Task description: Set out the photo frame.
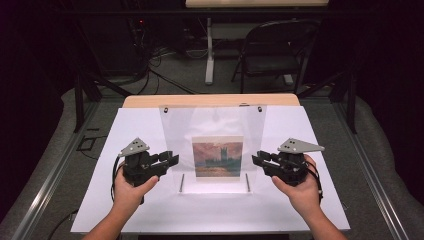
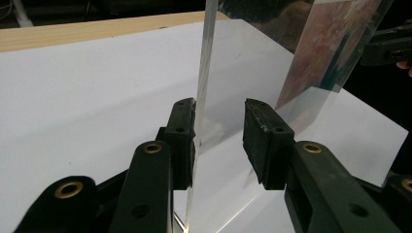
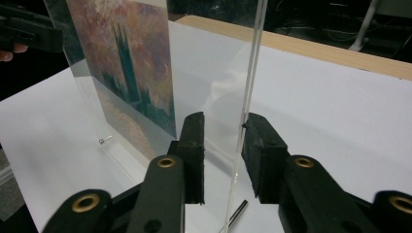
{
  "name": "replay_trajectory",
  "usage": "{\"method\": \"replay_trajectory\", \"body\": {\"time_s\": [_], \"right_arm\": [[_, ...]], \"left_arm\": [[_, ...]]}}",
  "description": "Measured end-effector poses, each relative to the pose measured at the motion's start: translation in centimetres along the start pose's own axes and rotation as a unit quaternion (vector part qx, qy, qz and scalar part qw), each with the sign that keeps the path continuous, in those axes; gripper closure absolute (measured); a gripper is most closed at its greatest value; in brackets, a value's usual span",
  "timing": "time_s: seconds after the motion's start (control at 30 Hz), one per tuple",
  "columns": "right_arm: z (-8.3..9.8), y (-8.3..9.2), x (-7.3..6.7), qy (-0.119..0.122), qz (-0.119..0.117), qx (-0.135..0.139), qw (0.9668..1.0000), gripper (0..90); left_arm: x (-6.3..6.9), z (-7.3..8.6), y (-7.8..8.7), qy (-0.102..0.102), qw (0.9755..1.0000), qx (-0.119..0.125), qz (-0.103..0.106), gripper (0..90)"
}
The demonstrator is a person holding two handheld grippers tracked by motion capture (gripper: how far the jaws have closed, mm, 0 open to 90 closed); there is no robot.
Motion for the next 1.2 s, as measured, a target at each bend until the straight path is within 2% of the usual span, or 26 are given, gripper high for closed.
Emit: {"method": "replay_trajectory", "body": {"time_s": [0.2, 0.33, 0.4, 0.5, 0.63, 0.73, 0.83, 0.9, 1.0, 1.1, 1.2], "right_arm": [[0.3, -0.1, -0.1, -0.003, -0.013, 0.009, 0.9999, 60.6], [1.2, -0.3, 0.0, 0.003, 0.000, 0.012, 0.9999, 52.3], [1.6, -0.2, 0.1, 0.004, 0.009, 0.018, 0.9998, 47.6], [2.3, -0.1, 0.3, -0.006, 0.011, 0.026, 0.9996, 43.6], [3.7, 0.0, 0.4, -0.016, 0.014, 0.025, 0.9994, 42.3], [4.8, 0.0, 0.4, -0.020, 0.018, 0.020, 0.9994, 41.9], [5.8, -0.1, 0.5, 0.002, 0.039, 0.013, 0.9991, 41.6], [6.3, -0.2, 0.5, 0.006, 0.046, 0.012, 0.9988, 41.2], [7.2, -0.4, 0.7, -0.001, 0.044, 0.011, 0.9990, 41.0], [8.0, -0.8, 1.2, -0.003, 0.052, 0.001, 0.9986, 41.0], [8.5, -1.0, 1.6, -0.014, 0.051, 0.003, 0.9986, 41.0]], "left_arm": [[-0.1, 0.6, -0.1, 0.014, 0.9998, 0.008, 0.013, 59.2], [-0.4, 1.8, -0.2, 0.022, 0.9997, 0.006, 0.009, 54.3], [-0.4, 2.5, -0.3, 0.016, 0.9998, 0.007, 0.005, 51.1], [-0.4, 3.4, -0.4, 0.013, 0.9998, 0.013, -0.001, 47.9], [-0.9, 4.9, -0.5, 0.021, 0.9996, 0.017, -0.004, 46.1], [-1.5, 6.1, -0.7, 0.019, 0.9995, 0.016, -0.020, 45.4], [-2.0, 6.9, -0.8, 0.022, 0.9992, 0.016, -0.029, 44.9], [-2.4, 7.3, -0.7, 0.014, 0.9987, 0.018, -0.046, 44.6], [-3.0, 7.7, -0.7, 0.008, 0.9983, 0.018, -0.056, 43.5], [-3.4, 8.2, -0.8, 0.008, 0.9977, 0.019, -0.064, 43.1], [-3.6, 8.6, -1.0, 0.003, 0.9978, 0.016, -0.065, 42.3]]}}
Point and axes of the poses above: each handheld gripper's, and its own axes: y roughly backward along the jaws, z roughly out of its underside, x roughly to its right, the point moved 7 cm from there along -y, roughly forward along the jaws, and after that the axes turned 3 degrees about -x, right-handed, at the moved point
